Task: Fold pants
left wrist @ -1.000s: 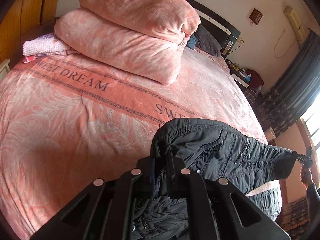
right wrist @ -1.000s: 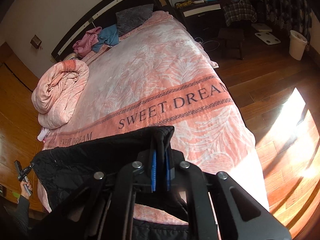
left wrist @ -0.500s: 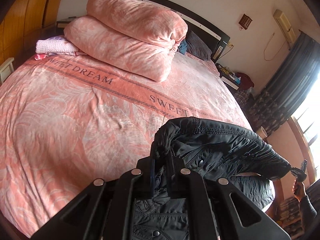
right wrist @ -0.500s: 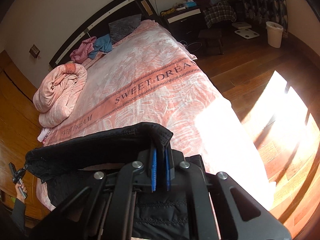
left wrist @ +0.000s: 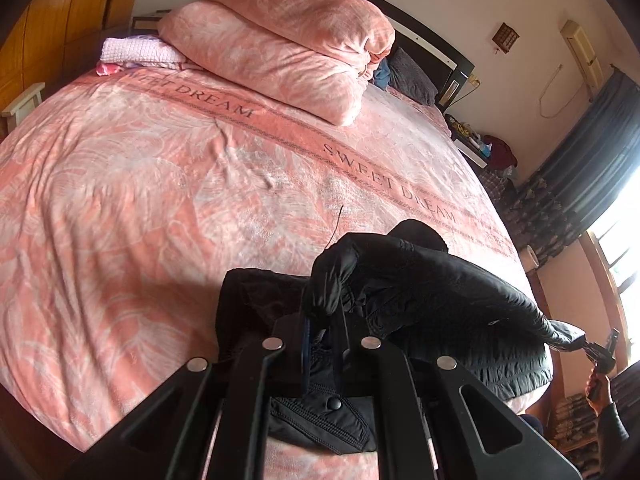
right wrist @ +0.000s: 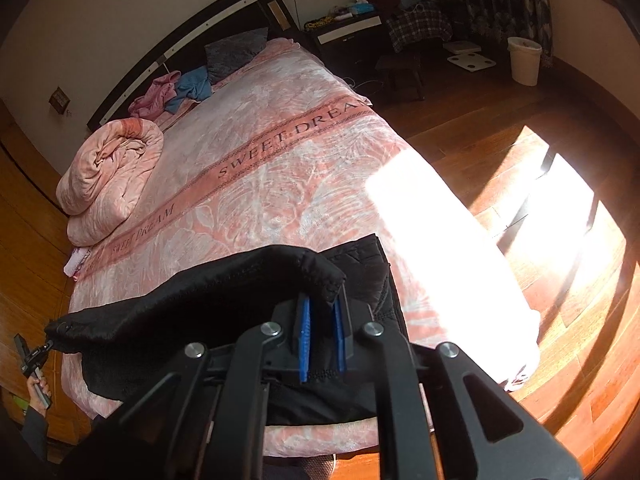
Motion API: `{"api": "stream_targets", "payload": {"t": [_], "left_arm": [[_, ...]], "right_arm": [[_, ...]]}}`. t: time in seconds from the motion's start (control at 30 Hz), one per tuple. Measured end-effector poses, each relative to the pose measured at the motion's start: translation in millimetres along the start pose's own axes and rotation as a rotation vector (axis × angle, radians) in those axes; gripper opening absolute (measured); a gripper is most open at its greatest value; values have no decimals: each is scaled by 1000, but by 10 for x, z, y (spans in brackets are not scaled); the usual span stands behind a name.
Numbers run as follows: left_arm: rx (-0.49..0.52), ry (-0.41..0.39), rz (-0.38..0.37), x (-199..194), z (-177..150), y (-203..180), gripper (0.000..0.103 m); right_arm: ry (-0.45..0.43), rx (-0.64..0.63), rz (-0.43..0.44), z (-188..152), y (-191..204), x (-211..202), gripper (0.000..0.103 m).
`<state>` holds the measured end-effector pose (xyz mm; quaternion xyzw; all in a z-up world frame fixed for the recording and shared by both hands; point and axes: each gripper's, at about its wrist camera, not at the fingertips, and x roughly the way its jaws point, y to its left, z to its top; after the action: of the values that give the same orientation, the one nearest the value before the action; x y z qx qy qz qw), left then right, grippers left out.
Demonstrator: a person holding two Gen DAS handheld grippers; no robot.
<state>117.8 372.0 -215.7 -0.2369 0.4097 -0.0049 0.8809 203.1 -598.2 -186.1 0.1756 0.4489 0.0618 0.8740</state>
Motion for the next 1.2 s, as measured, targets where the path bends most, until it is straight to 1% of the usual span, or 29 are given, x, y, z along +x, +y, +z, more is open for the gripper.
{"api": "stream_targets", "payload": {"t": [0.13,0.3,0.33,0.37,0.4,0.43,0.47,0.5,0.53,0.57,0.6,0.63,0.67,0.73,0.77,0.8,0.83,0.87,0.93,0.97,1.0,1.03,1.1,1.13,1.17,1.2], "left_arm": [[3,26,-1,41,-96,8,8],[29,57,29,99,-261,-20,10],[30,60,39,101,-287,-16,10],[30,65,54,106,-312,-8,12],[32,74,74,112,-338,-2,15],[35,85,108,126,-362,12,18],[35,97,150,141,-386,34,24],[31,110,191,160,-411,65,37],[23,125,241,180,-444,109,47],[14,137,287,190,-483,168,62],[4,153,330,205,-525,234,72],[-9,172,379,223,-574,310,76],[-22,190,431,235,-625,383,80],[-50,204,505,213,-729,506,80],[-77,202,538,184,-774,571,83],[-116,196,565,145,-823,652,90],[-169,187,594,106,-878,748,93],[-221,184,620,71,-927,841,96],[-297,202,663,38,-1021,978,96],[-315,190,666,8,-1048,993,95],[-323,151,624,-41,-1065,971,95],[-327,107,553,-88,-1078,920,95],[-321,40,373,-122,-1077,772,95],[-314,17,289,-111,-1074,697,96],[-312,9,220,-64,-1064,634,97],[-318,21,158,28,-1033,550,98]], "right_arm": [[17,-19,-13,-170,39,-1,12],[42,-44,-41,-336,94,19,13],[44,-44,-44,-364,97,17,16],[45,-41,-46,-385,93,13,17],[47,-38,-51,-406,84,8,18],[51,-37,-61,-434,73,6,23],[55,-35,-69,-457,56,6,25],[60,-31,-73,-475,46,7,30],[71,-21,-81,-502,14,14,37],[79,-10,-97,-528,-13,12,48],[85,6,-118,-560,-54,6,60],[98,30,-142,-589,-121,8,72],[103,60,-146,-633,-194,-4,74],[119,121,-155,-735,-351,-23,74],[122,164,-150,-800,-444,-40,74],[120,212,-127,-860,-532,-63,74],[115,266,-103,-939,-619,-87,74],[104,323,-70,-1008,-696,-118,74],[84,440,33,-1143,-819,-154,74],[75,487,82,-1206,-856,-153,75],[64,526,130,-1250,-871,-153,73],[50,561,167,-1285,-885,-144,69],[33,624,236,-1315,-901,-82,64],[34,650,256,-1292,-891,-26,64],[37,667,263,-1276,-889,35,64],[38,675,261,-1258,-873,98,64]]}}
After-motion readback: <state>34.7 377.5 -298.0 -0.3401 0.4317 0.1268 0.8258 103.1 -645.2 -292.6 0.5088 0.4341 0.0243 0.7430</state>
